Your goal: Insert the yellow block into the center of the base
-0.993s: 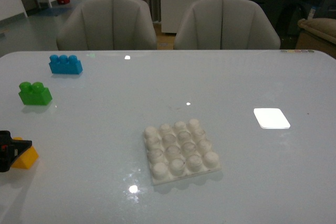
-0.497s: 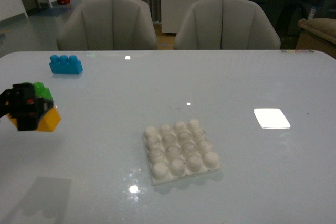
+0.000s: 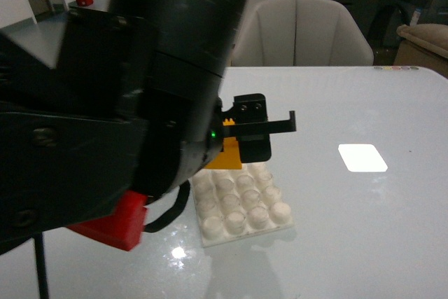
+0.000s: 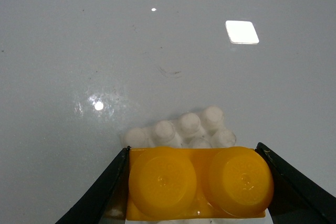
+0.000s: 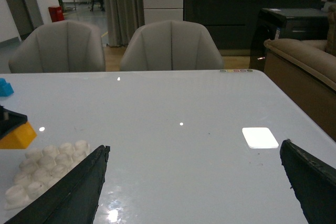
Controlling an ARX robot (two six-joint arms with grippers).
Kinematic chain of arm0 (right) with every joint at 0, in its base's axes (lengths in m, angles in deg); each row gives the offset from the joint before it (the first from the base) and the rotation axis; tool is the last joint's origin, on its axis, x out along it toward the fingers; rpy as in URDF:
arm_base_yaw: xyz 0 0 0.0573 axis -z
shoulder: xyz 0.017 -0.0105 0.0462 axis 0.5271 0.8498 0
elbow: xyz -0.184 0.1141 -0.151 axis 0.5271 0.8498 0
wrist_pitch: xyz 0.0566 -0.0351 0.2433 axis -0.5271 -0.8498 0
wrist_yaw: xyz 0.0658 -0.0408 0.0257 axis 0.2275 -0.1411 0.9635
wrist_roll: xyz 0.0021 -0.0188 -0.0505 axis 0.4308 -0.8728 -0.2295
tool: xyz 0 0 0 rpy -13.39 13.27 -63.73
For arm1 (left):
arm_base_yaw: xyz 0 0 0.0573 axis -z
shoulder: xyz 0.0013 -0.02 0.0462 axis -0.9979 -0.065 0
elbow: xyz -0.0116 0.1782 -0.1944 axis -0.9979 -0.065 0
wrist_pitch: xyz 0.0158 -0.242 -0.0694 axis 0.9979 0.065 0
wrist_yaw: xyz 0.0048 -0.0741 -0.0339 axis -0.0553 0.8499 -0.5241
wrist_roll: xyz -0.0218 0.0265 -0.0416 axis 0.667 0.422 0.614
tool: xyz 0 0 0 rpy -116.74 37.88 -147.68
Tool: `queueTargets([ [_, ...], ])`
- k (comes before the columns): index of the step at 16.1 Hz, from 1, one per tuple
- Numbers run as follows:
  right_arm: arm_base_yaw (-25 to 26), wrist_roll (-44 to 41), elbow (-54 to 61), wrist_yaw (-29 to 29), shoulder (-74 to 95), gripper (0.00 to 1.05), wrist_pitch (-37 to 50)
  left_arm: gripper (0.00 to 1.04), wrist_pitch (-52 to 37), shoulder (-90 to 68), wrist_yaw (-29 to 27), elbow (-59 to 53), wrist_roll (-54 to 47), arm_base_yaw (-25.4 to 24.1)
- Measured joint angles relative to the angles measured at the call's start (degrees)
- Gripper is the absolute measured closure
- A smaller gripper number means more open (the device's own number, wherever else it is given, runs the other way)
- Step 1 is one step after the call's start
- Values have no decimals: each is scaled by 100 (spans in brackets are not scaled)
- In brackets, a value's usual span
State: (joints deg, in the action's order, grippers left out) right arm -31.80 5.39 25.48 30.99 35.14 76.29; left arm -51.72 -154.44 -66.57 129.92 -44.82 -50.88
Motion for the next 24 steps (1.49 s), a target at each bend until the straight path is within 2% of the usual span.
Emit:
queueTargets([
  [3, 0, 0, 0, -2, 0, 6, 0, 43, 693, -713, -610, 601, 660, 369],
  [7, 0, 0, 0, 0, 0, 6, 0, 43, 1532, -1298, -938, 1211, 1641, 612],
  [11, 0, 0, 0, -4, 0, 6, 2, 43, 1318, -1602, -1139, 1537, 1829, 715],
  [18, 0, 0, 0, 0, 0, 6, 0, 43, 787, -1786, -1222, 1537, 1508, 715],
  [24, 0, 0, 0, -2, 0, 6, 0, 43, 927, -1825, -1213, 1438, 1359, 704],
])
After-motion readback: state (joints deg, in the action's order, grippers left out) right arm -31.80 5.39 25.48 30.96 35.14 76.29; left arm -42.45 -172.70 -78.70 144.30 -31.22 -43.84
